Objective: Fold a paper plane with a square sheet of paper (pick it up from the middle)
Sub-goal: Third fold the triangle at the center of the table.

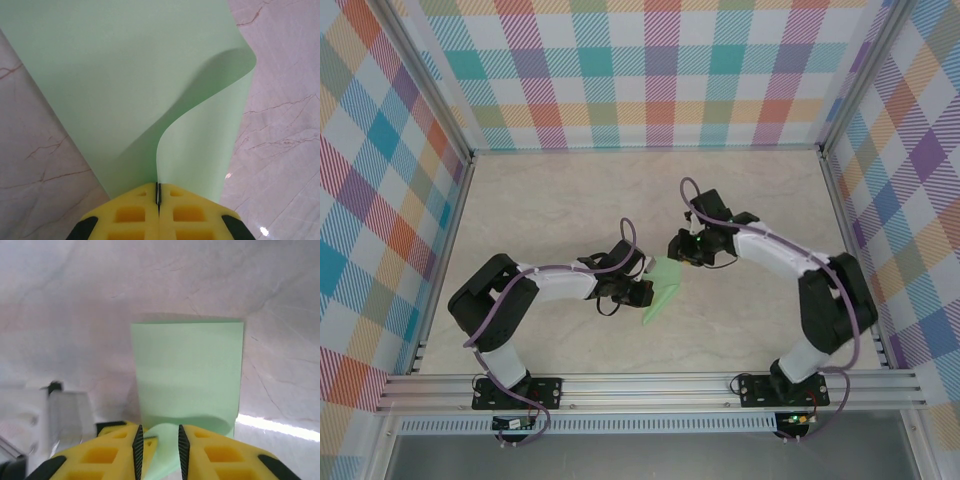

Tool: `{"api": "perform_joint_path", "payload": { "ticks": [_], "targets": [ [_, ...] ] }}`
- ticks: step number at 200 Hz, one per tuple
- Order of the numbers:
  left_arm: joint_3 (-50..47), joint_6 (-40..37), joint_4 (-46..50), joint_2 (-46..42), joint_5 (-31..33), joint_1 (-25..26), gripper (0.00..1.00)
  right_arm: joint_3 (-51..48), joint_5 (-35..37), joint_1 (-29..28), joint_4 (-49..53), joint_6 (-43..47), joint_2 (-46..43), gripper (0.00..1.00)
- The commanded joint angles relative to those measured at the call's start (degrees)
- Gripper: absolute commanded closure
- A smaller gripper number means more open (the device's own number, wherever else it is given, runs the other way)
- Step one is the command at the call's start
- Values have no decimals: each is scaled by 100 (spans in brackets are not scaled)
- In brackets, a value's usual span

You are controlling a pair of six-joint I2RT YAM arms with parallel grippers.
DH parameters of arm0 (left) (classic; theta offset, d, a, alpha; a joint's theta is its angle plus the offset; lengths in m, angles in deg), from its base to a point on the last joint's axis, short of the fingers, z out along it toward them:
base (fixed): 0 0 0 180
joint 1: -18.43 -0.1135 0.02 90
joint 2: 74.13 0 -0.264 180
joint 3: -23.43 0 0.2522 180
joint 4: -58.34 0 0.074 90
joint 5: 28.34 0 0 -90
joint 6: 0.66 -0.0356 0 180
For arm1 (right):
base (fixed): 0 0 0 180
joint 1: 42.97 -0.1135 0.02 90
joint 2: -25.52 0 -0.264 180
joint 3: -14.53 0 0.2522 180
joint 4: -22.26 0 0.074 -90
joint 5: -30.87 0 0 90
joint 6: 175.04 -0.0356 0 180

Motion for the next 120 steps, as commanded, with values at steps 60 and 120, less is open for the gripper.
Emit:
{"api": "perform_joint_path", "payload": {
  "ticks": [60,120],
  "targets": [
    [-40,-137,141,246,-133,-62,97,-3163,-504,-1102,-3174,-2231,-1623,100],
    [-18,-168,179,269,-129,-62,97,-3047,-527,-1850,-4400,-2661,-538,100]
  ]
}}
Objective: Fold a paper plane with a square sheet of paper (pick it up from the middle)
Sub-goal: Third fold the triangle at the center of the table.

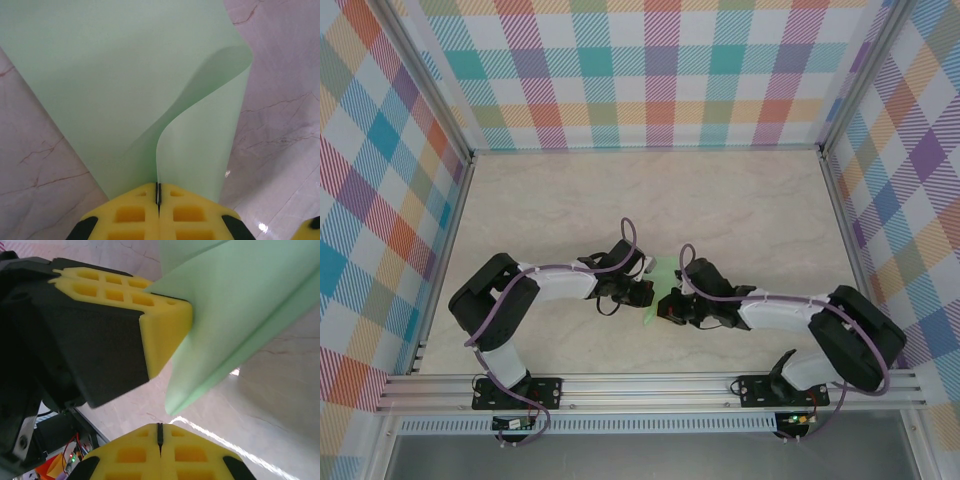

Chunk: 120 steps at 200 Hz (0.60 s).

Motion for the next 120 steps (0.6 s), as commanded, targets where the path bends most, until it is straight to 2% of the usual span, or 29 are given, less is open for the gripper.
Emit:
{"api": "perform_joint_path", "payload": {
  "ticks": [1,48,120],
  "targets": [
    [-18,-80,220,229,-24,-40,96,162,-69,-152,-738,-266,353,100],
    [1,-88,238,266,-52,-42,96,95,-258,-243,-1334,-407,769,100],
    [5,-93,230,307,-78,-39,96,-6,-183,-302,-1360,-431,951,100]
  ]
}}
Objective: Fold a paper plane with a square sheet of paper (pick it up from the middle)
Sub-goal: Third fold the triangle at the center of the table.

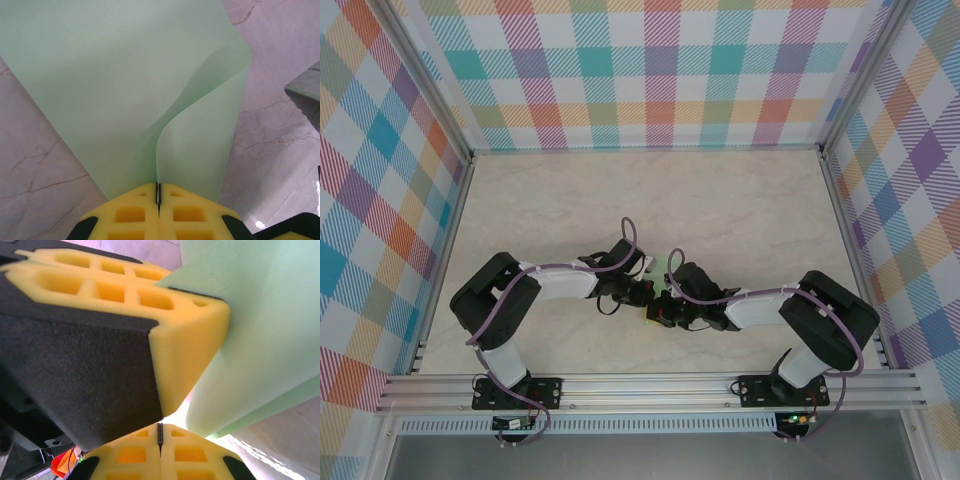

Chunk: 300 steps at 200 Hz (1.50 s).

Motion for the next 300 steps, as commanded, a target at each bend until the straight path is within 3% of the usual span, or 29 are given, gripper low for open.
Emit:
{"api": "perform_joint_path", "payload": {
  "ticks": [1,111,193,300],
  "targets": [
    [-34,-91,240,250,17,-35,96,-19,-78,-52,-277,-70,144,100],
    [-39,-83,257,309,-36,-32,96,-193,-22,-51,-694,-149,727,100],
    [0,-109,305,300,-38,-31,96,-118,203,20,72,220,-304,100],
    [22,-144,307,353,-98,-34,95,-43,-9,479,-164,346,44,100]
  ]
}}
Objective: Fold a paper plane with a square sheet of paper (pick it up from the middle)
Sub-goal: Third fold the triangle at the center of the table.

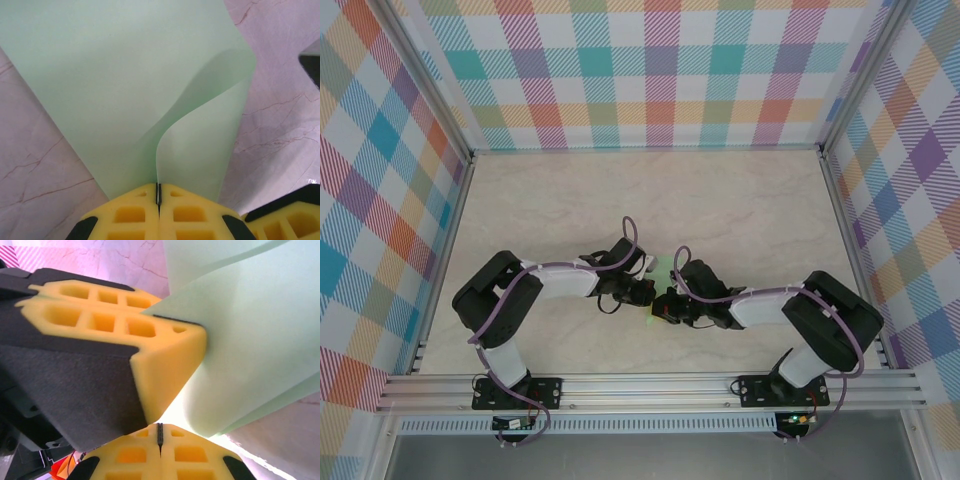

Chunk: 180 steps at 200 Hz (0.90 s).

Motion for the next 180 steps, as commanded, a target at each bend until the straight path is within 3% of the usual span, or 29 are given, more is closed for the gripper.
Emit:
{"api": "perform_joint_path", "payload": {
  "ticks": [1,69,138,180],
  "targets": [
    [-53,-120,297,268,23,-26,95,90,80,111,-143,145,141,100],
    [-61,-120,270,317,-15,-26,95,-219,-26,153,-425,144,515,100],
    [-27,-149,349,276,32,-24,95,-38,37,449,637,485,-584,100],
    [-23,-154,349,294,34,-25,94,82,-361,809,454,619,-418,100]
  ]
}}
